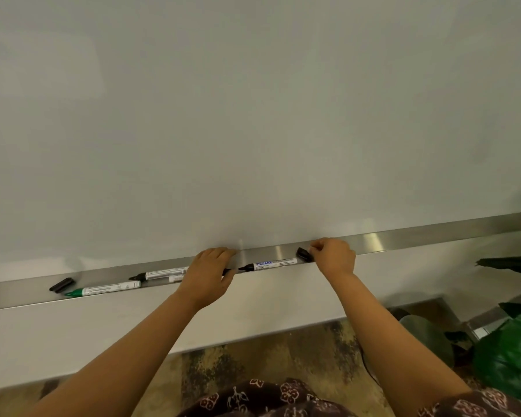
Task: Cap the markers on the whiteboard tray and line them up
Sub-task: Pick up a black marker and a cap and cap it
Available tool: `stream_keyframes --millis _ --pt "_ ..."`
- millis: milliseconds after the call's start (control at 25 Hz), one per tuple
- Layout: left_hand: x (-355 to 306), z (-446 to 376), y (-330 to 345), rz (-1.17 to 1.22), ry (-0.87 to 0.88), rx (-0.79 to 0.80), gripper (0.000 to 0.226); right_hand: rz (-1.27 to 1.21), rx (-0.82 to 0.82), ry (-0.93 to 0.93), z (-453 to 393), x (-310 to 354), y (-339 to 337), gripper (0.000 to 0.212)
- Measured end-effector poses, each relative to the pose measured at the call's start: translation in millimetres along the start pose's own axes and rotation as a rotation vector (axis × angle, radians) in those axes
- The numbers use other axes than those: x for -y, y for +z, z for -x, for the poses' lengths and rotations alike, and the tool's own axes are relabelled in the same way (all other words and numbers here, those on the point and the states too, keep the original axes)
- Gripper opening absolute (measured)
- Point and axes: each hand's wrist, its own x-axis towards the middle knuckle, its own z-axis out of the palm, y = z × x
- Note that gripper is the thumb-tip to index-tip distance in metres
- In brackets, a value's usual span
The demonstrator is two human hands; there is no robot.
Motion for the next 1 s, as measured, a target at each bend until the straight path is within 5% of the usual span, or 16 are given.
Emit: stream_keyframes --millis 1000 --pt "18 2 -14 0.073 -0.016 -0.046 0.035 0.187 -0.027 -0.093 -8 9 18 0.020"
